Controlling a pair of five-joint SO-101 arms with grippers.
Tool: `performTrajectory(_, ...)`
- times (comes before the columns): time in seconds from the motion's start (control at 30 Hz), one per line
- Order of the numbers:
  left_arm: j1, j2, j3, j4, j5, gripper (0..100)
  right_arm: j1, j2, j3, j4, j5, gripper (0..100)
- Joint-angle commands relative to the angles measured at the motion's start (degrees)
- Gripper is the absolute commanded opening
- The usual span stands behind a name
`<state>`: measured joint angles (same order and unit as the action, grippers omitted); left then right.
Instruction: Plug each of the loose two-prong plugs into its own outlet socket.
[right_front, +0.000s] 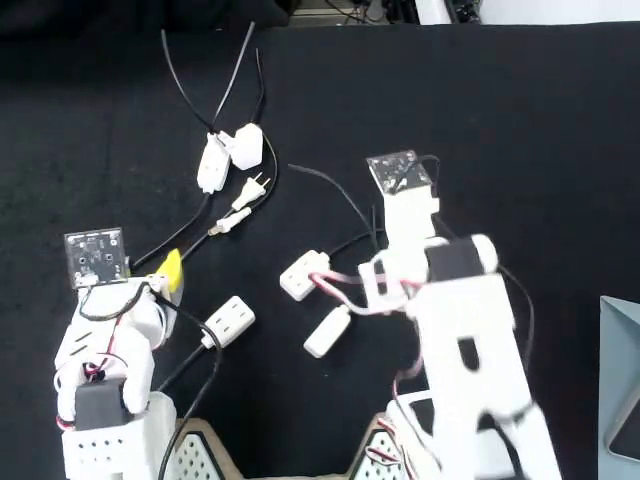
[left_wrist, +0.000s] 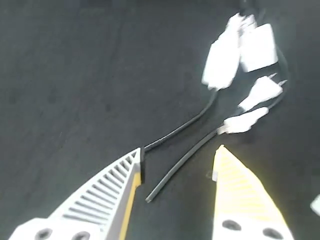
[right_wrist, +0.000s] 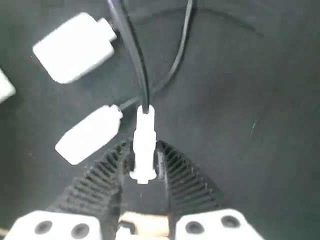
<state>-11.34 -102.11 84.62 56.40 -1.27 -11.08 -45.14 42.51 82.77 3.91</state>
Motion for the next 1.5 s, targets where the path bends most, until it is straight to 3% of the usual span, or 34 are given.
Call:
performTrajectory(0.0, 5.32, -0.35, -5.32, -1.23, 0.88, 23, -3.87, -9.45, -2.59, -0.18, 0.44, 1.1)
performTrajectory(0.47, 19.47, -0.35, -13.67, -1.23, 13.36, 23, -19.16, -24.22, -0.92, -5.80, -1.41, 1.1)
performTrajectory(0.8, 24.84, -0.35, -13.76, -0.79, 13.89, 23, -31.38, -24.57, 10.86, -17.49, -4.13, 1.1)
performTrajectory(1.0, 28.18, -0.35, -13.76, -0.18, 13.71, 23, -32.00, -24.04, 13.93, -21.27, -3.69, 1.1)
performTrajectory(1.23, 35.12, -0.35, -16.22, 4.84, 7.82, 23, -32.00, -23.96, 14.37, -21.10, -3.69, 1.1)
performTrajectory(1.47, 36.26, -0.35, -16.66, 5.71, 7.74, 23, -32.00, -23.96, 16.04, -21.10, -3.69, 1.1)
